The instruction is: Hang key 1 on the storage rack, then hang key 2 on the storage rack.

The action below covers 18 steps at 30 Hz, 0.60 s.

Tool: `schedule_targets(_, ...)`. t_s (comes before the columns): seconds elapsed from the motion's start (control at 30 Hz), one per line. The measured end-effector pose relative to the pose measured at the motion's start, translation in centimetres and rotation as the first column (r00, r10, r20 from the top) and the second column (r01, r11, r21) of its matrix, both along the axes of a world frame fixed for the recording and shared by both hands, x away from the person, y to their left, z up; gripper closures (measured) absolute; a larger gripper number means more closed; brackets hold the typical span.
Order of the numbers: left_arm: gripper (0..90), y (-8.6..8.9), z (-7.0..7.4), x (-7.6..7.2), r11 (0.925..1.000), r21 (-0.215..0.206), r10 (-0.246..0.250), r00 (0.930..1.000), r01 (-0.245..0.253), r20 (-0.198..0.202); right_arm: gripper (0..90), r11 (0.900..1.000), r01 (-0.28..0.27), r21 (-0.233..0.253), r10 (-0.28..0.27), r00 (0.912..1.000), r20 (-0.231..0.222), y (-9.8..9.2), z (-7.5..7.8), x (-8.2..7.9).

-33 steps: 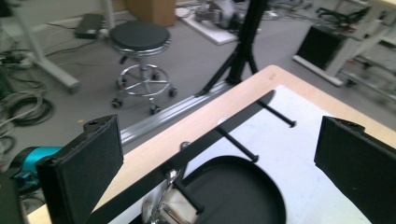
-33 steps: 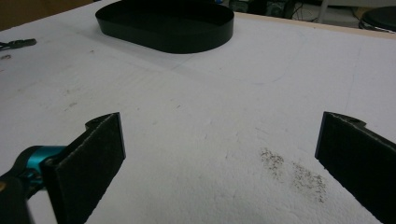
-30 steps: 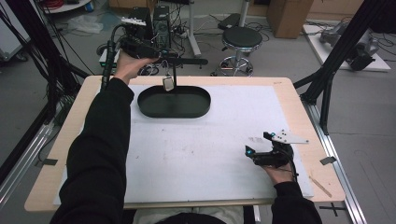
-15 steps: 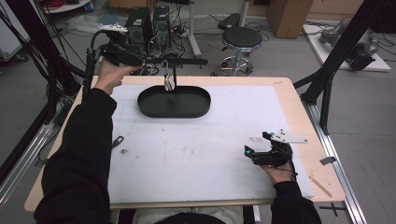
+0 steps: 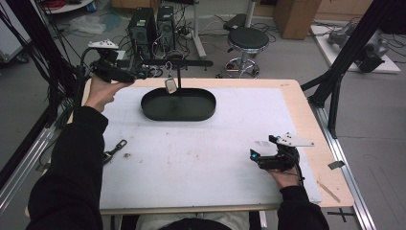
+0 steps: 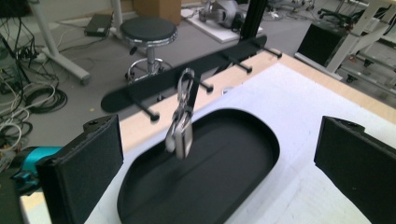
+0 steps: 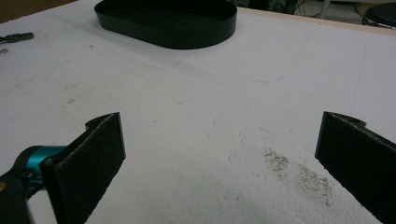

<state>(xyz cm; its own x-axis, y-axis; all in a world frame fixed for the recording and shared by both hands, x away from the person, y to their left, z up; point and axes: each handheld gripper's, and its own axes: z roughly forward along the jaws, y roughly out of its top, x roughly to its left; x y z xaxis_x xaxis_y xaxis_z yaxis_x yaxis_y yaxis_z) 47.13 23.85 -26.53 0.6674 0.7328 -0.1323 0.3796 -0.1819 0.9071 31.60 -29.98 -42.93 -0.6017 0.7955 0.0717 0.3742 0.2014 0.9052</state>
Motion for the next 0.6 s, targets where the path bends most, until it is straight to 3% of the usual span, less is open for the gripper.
schedule_targets(0.13,1.7,0.7,-1.1,-0.9,0.9997,0.024,0.008,1.0,-0.007,-0.006,0.8,1.0,0.001,0.001,-0.001,1.0,-0.001,0.0,0.0,0.0)
schedule_targets(0.37,1.7,2.6,-2.9,-2.5,0.9992,0.03,0.026,0.9992,-0.025,-0.029,0.8,1.0,-0.003,-0.004,0.003,1.0,0.003,0.1,0.0,0.1)
schedule_targets(0.5,1.7,3.6,-3.9,-3.5,0.9998,0.002,0.022,0.9987,-0.022,-0.047,0.8,1.0,-0.001,-0.004,0.001,1.0,0.001,0.1,0.0,0.0)
schedule_targets(0.6,1.7,4.4,-4.6,-4.1,0.9997,0.006,0.025,0.9978,-0.025,-0.061,0.8,1.0,-0.002,-0.005,0.002,1.0,0.002,0.2,0.0,0.1)
